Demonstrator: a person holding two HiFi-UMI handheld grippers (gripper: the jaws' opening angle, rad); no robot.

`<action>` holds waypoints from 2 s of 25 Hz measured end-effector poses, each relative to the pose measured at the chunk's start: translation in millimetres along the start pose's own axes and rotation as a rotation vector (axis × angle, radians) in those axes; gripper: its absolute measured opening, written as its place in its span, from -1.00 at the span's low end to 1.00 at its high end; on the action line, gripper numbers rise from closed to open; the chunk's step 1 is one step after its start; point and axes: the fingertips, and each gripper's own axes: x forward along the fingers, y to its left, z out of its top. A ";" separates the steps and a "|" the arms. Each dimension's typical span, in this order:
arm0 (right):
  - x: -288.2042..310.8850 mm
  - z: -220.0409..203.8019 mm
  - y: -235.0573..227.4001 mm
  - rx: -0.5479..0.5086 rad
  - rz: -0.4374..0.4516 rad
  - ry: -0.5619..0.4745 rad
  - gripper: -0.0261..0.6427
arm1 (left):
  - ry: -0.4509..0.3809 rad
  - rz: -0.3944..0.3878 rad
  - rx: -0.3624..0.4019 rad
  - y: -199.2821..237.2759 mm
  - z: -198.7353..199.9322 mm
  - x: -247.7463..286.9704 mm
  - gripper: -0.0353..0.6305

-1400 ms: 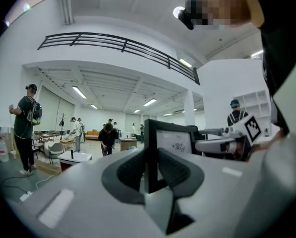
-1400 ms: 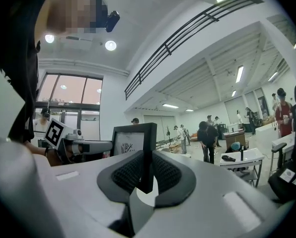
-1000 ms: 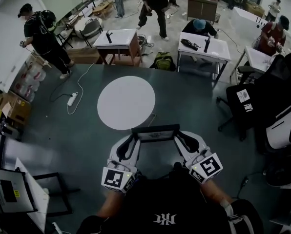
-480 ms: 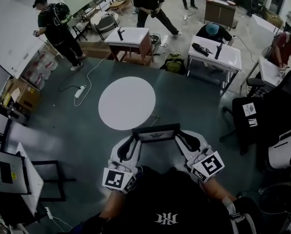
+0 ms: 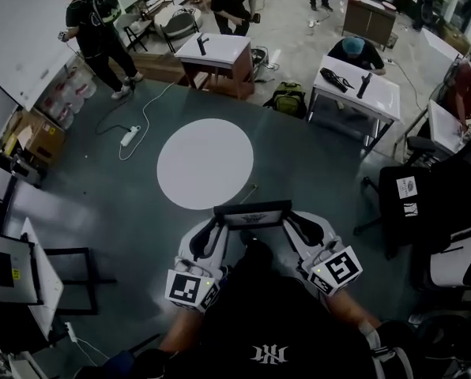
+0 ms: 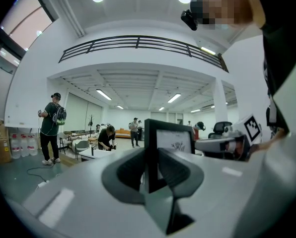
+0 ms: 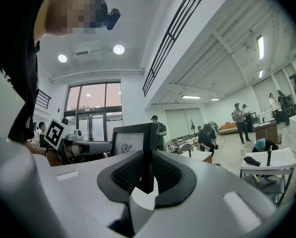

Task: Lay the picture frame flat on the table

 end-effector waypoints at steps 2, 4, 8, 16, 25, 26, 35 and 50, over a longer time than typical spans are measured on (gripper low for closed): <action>10.9 -1.0 -14.3 0.012 -0.007 0.003 -0.77 | 0.004 -0.006 -0.007 6.6 -3.3 16.6 -0.65; 25.5 1.6 -27.0 -0.001 -0.005 0.015 -0.77 | 0.001 -0.011 -0.011 17.2 -1.8 33.7 -0.65; 57.6 6.6 -51.9 -0.028 0.004 0.031 -0.77 | -0.013 -0.002 -0.018 41.5 1.2 67.4 -0.65; 149.0 27.5 -96.8 -0.061 0.050 0.039 -0.77 | -0.041 0.037 -0.013 115.4 24.1 136.1 -0.65; 252.5 56.9 -125.4 -0.099 0.097 0.031 -0.78 | -0.066 0.078 -0.003 201.9 45.9 188.0 -0.65; 262.8 57.0 -126.6 -0.100 0.102 0.030 -0.78 | -0.069 0.082 -0.002 211.1 46.1 191.6 -0.65; 323.8 42.8 -130.7 -0.100 0.175 0.066 -0.78 | -0.056 0.148 -0.032 262.9 29.2 203.6 -0.65; 432.6 28.3 -177.7 -0.066 0.403 0.140 -0.78 | -0.002 0.386 -0.107 334.2 3.7 256.8 -0.66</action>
